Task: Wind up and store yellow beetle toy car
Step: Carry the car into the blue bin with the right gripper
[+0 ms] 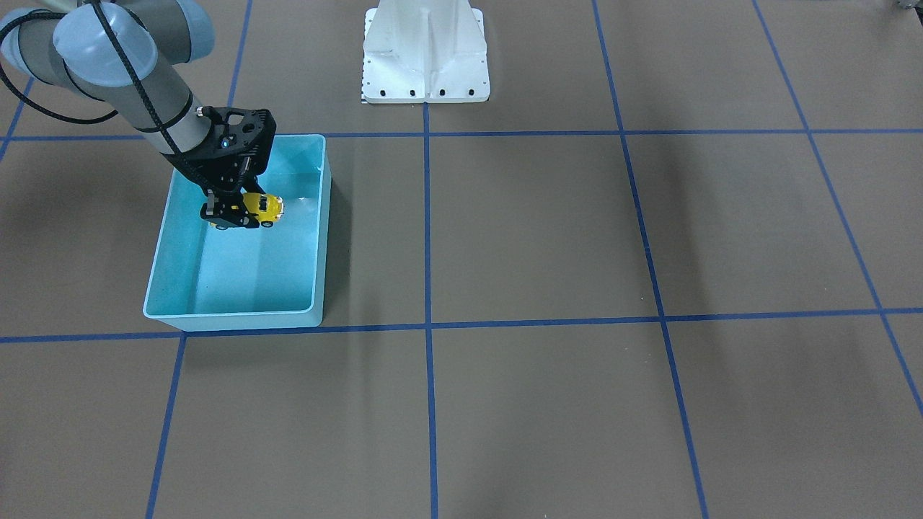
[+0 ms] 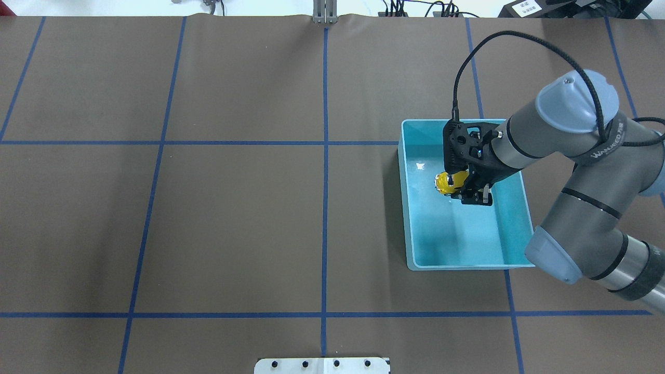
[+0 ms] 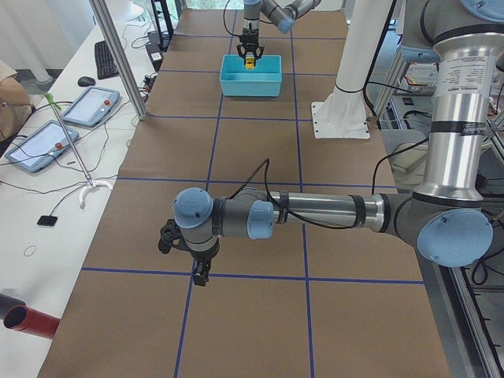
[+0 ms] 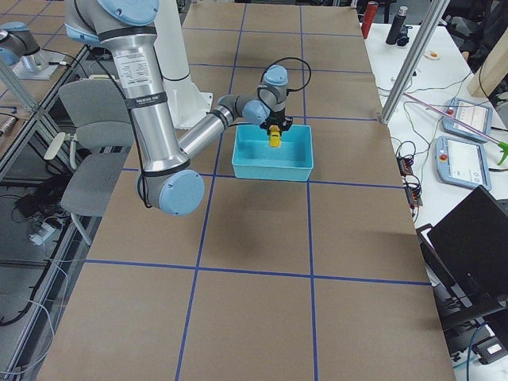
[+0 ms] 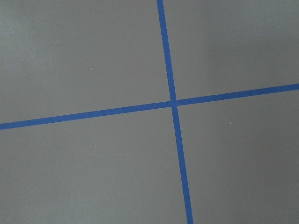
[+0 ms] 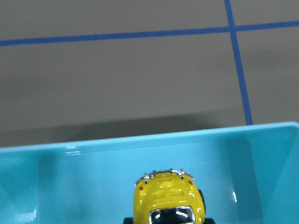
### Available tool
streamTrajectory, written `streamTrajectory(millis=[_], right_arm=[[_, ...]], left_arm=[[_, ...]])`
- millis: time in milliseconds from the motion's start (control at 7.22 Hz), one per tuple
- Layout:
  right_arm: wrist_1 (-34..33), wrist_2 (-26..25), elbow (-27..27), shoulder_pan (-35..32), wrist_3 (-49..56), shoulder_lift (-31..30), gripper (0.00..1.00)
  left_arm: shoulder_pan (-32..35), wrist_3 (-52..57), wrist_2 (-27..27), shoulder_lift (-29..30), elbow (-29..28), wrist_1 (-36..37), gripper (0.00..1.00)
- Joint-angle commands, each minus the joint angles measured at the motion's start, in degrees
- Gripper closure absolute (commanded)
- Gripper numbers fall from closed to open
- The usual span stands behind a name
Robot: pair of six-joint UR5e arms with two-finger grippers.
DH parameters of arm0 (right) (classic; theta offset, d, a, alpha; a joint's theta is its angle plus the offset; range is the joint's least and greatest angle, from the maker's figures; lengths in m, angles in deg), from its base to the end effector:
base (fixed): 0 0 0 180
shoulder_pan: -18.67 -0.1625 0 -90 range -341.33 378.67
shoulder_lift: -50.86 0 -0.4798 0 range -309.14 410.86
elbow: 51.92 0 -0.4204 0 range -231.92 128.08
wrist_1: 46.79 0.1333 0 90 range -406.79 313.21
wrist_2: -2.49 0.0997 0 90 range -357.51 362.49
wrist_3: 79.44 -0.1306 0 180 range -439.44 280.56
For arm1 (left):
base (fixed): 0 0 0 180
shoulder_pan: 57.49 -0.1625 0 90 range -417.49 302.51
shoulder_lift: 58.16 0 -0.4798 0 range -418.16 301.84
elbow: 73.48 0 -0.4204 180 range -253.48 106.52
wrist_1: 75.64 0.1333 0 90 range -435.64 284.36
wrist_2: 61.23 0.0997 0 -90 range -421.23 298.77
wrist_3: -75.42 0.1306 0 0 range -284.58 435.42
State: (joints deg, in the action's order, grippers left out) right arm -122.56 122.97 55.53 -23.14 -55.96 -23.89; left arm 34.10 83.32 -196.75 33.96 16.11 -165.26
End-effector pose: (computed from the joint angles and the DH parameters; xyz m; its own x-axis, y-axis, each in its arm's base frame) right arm -0.4251 -0.4702 0.4023 0.0708 -0.9971 0.0266 0.5857 0.0632 0.8080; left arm -0.0551 -0.5384 0.7186 0.6980 0.1345 -0.7033 -0.0689 0.9903 0.1210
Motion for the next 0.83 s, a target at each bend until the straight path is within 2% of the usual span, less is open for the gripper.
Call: streamTrajectory(millis=[0,139,277,416,693], right_arm=[[11.12,-0.42,-8.63,2.51,-0.45,-0.93,1.00],[11.25,-1.82,-9.36,3.48,-0.46,-0.93,1.00],[11.25,-2.18,-9.19,4.10,-1.15,-0.93,0.96],[11.25,-1.92,-9.02,4.11,-1.86,-0.93,0.02],[10.12,0.61,-5.52,2.71,-2.21,-0.93,0.00]], left_arm=[[0.00,0.01,0.00,-0.01,-0.21,-0.03,0.00],[0.00,0.01,0.00,-0.01,-0.73,-0.03,0.00],[0.00,0.10,0.00,-0.01,-0.82,-0.03,0.00],[0.00,0.10,0.00,-0.01,-1.08,-0.03,0.00],[0.00,0.10,0.00,0.07,-1.44,-0.11,0.00]])
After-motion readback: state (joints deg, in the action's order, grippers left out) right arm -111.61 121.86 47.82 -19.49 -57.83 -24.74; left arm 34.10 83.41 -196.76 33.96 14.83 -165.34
